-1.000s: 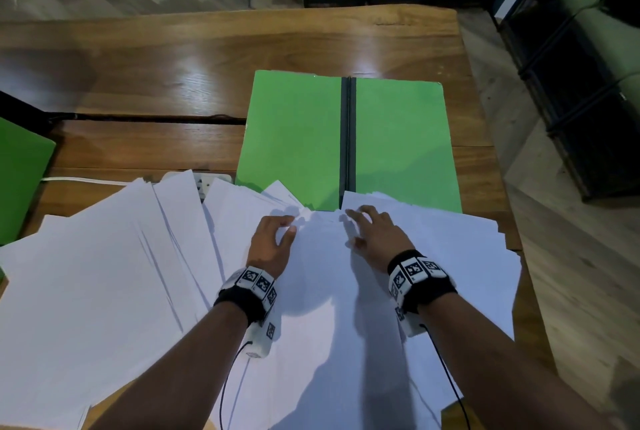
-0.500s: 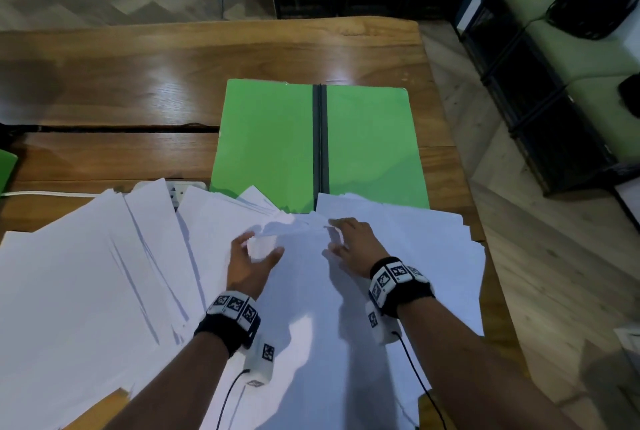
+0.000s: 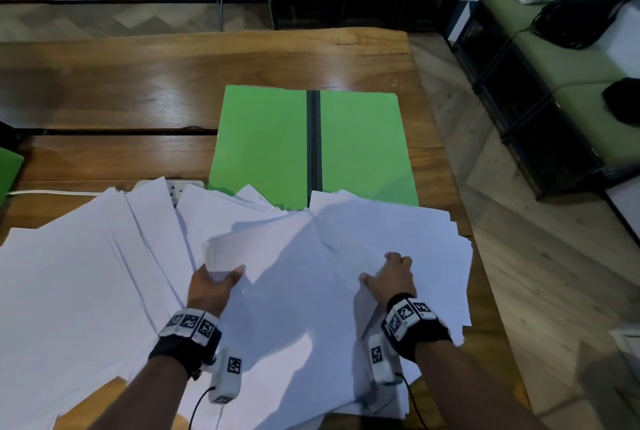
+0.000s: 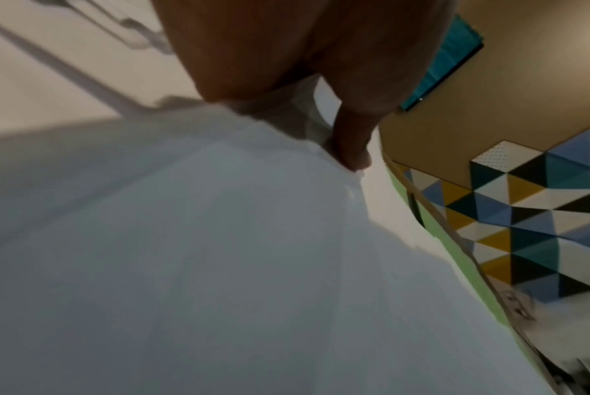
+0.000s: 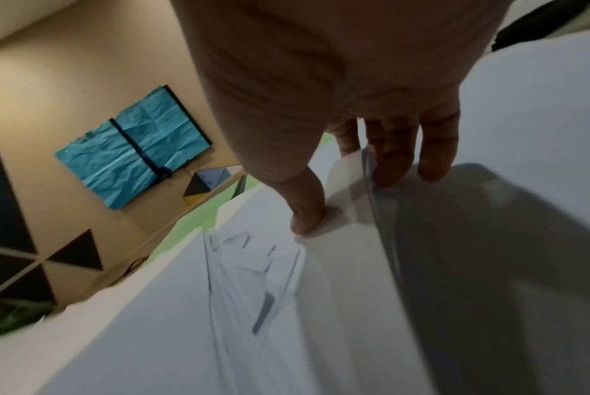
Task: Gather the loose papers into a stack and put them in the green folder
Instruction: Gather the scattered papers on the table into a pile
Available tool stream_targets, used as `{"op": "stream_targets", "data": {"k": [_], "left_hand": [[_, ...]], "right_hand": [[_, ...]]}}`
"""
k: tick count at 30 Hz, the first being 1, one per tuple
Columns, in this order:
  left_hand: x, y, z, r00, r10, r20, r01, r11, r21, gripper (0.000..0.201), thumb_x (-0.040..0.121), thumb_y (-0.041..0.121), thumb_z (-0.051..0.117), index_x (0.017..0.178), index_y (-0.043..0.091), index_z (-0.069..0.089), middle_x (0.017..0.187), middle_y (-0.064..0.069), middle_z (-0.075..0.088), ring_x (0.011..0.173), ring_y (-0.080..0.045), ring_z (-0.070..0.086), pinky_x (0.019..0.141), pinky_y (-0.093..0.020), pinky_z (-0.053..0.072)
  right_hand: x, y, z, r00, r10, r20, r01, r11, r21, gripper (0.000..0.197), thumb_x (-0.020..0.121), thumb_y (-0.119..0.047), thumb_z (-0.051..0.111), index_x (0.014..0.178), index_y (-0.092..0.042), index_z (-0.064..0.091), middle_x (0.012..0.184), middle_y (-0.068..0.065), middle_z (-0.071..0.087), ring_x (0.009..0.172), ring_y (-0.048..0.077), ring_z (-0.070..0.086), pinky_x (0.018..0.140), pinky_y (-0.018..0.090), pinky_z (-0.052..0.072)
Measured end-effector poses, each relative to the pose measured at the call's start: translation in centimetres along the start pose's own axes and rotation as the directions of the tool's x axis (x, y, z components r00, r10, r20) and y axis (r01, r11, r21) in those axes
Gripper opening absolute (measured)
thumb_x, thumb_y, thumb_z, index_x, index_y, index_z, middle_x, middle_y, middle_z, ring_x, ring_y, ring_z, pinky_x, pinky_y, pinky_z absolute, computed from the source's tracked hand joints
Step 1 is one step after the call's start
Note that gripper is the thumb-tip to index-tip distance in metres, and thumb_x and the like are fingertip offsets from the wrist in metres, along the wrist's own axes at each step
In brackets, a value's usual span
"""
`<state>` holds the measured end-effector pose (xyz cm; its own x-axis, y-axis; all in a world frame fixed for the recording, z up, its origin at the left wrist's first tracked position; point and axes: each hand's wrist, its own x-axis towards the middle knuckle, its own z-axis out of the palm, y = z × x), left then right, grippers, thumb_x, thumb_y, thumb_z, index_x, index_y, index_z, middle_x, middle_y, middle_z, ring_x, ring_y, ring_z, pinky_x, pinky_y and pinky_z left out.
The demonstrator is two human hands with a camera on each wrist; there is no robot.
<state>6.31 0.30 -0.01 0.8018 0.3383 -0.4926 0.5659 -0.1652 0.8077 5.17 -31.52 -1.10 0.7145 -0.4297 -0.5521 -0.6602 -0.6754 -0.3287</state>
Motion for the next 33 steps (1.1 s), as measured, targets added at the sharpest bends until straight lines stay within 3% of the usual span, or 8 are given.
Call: {"op": "stream_targets", "data": {"k": [4,8,11,13,18,24,29,33], "left_hand": [[0.1,-2.0,-0.8,0.997,-0.059,0.047,0.059,0.998,0.014,0.068,0.057,0.051,0.084,0.109,0.01,0.067,0.1,-0.006,0.072,0.094,-0.027,0.067,0.089,-0.043,0.054],[-1.8,-2.3,-0.4,0.996,-0.057,0.071,0.053,0.997,0.058,0.028,0.069,0.018,0.084,0.089,0.014,0.065,0.086,-0.002,0.07,0.088,-0.026,0.066,0.08,-0.035,0.051],[-2.5,-2.2,-0.1,0.998,-0.023,0.063,0.02,0.998,0.052,0.029,0.073,0.007,0.079,0.092,0.018,0.061,0.084,-0.001,0.067,0.089,-0.028,0.064,0.08,-0.036,0.049],[-2.5,-2.3,0.0,0.999,-0.016,0.044,0.014,0.999,0.037,0.035,0.073,0.011,0.08,0.102,0.016,0.06,0.094,-0.008,0.068,0.093,-0.028,0.063,0.084,-0.039,0.05],[-2.3,-3.3,0.0,0.999,0.014,0.042,-0.017,0.997,0.076,0.046,0.073,0.031,0.081,0.112,0.015,0.062,0.103,-0.007,0.07,0.098,-0.028,0.064,0.091,-0.044,0.051],[-2.1,-3.6,0.0,0.998,0.039,0.045,-0.044,0.993,0.11,0.056,0.072,0.043,0.075,0.118,0.016,0.06,0.108,-0.008,0.068,0.101,-0.031,0.063,0.091,-0.044,0.05],[-2.1,-3.6,0.2,0.999,0.029,0.037,-0.034,0.989,0.146,0.05,0.081,0.039,0.072,0.122,0.016,0.057,0.11,-0.008,0.067,0.103,-0.031,0.062,0.092,-0.043,0.05],[-2.3,-3.6,0.3,0.999,0.009,0.041,-0.017,0.979,0.202,0.05,0.078,0.041,0.073,0.118,0.015,0.059,0.108,-0.009,0.068,0.101,-0.031,0.063,0.088,-0.04,0.051]], "right_hand": [[-0.2,-0.9,0.3,0.999,0.037,-0.038,-0.037,0.999,0.008,0.072,0.076,-0.038,0.072,0.134,-0.017,0.036,0.134,0.011,0.04,0.125,0.032,0.041,0.096,0.044,0.043],[-0.3,-1.0,0.6,0.994,0.077,-0.076,-0.06,0.976,0.208,0.066,0.076,-0.028,0.074,0.13,-0.016,0.04,0.135,0.016,0.034,0.118,0.038,0.045,0.092,0.042,0.045],[-0.6,-0.9,0.7,0.933,0.361,-0.011,-0.284,0.752,0.594,0.082,0.071,-0.023,0.081,0.136,-0.007,0.034,0.143,0.021,0.031,0.123,0.04,0.045,0.095,0.043,0.045],[-1.0,-1.1,0.7,0.89,0.439,0.126,-0.423,0.687,0.59,0.089,0.07,-0.03,0.082,0.137,0.003,0.035,0.141,0.022,0.041,0.123,0.038,0.048,0.095,0.039,0.046],[-1.4,-1.1,1.0,0.951,0.286,0.115,-0.304,0.806,0.508,0.051,0.08,-0.02,0.072,0.12,0.005,0.055,0.121,0.019,0.063,0.109,0.032,0.061,0.082,0.029,0.047],[-3.4,-0.4,1.6,0.963,0.269,-0.017,-0.216,0.806,0.551,0.057,0.08,-0.015,0.071,0.126,0.003,0.043,0.122,0.02,0.058,0.111,0.034,0.058,0.087,0.033,0.048],[-4.8,1.0,3.0,0.952,0.246,-0.184,-0.109,0.829,0.548,0.032,0.077,-0.011,0.075,0.093,-0.005,0.049,0.101,0.014,0.056,0.104,0.035,0.058,0.079,0.032,0.045],[-5.9,0.4,2.8,0.968,0.247,-0.031,-0.201,0.85,0.487,0.06,0.08,-0.02,0.074,0.126,0.002,0.043,0.124,0.021,0.053,0.118,0.035,0.052,0.085,0.032,0.044]]}}
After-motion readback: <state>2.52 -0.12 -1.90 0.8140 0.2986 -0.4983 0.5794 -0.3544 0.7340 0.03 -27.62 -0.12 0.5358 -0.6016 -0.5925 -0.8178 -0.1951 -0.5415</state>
